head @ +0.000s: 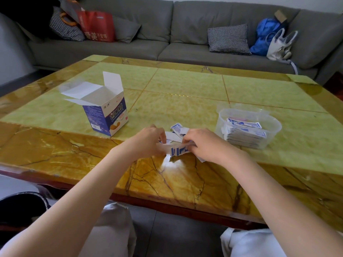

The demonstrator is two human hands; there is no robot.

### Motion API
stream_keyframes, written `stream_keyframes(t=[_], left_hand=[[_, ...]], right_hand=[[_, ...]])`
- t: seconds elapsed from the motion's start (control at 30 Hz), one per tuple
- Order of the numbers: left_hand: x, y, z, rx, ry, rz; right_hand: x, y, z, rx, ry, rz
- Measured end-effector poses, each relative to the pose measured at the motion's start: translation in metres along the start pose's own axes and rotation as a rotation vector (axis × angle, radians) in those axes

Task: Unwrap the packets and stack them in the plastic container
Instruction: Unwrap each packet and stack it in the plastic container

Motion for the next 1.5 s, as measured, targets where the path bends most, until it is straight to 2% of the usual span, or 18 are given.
stream_keyframes(t=[0.1,0.27,0.4,0.5,0.57,0.63,0.7,0.77,0.83,0.93,1.0,1.1,1.17,1.3,1.5], left_hand=[[-0.002,0.000,-0.002,0.005,0.045,0.039],[-0.005,0.000,-0.009,-0.097,0.229,0.081],[-0.005,0.002,-0.015,-0.438,0.233,0.054],[-0.001,0.004,-0.019,-0.612,0.307,0.020],[0.002,0.008,-0.018,-0.691,0.326,0.015],[0.004,0.013,-0.016,-0.640,0.336,0.044],[0.005,0.020,-0.015,-0.468,0.350,0.102],[0.005,0.028,-0.013,-0.264,0.359,0.192],[0.006,0.034,-0.011,-0.162,0.350,0.267],[0.005,0.040,-0.011,-0.207,0.347,0.341],[0.009,0.041,-0.009,-0.225,0.356,0.365],[0.020,0.036,0.005,-0.026,0.247,0.334],[0.026,0.034,0.017,0.107,0.153,0.353],[0.032,0.037,0.027,0.224,0.075,0.331],[0.040,0.041,0.024,0.198,-0.007,0.291]], right_hand=[[0.000,0.001,-0.005,0.099,0.061,0.044],[-0.003,0.016,-0.021,0.461,0.299,0.253],[-0.004,0.016,-0.014,1.015,0.237,0.363],[-0.004,0.015,-0.012,1.394,0.181,0.388],[-0.004,0.014,-0.011,1.498,0.145,0.381],[-0.004,0.015,-0.013,1.336,0.163,0.353],[-0.007,0.019,-0.024,0.821,0.271,0.282],[-0.007,0.016,-0.034,0.300,0.341,0.102],[-0.008,0.010,-0.031,0.050,0.295,-0.028],[-0.012,0.009,-0.022,-0.013,0.157,-0.005],[-0.017,0.013,-0.022,-0.031,0.142,0.016],[-0.029,0.021,-0.027,-0.071,0.132,0.055],[-0.035,0.026,-0.025,-0.069,0.070,0.081],[-0.041,0.032,-0.015,-0.007,-0.049,0.074],[-0.039,0.035,-0.007,0.006,-0.019,0.051]])
Point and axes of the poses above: each hand's wrist, its own x-axis towards the middle knuckle, its own z-axis out of the palm, y = z × x, the point moved 4 cm from there along x, towards the middle knuckle, and after that the axes turned 5 degrees about -x, right-handed, at the moved point
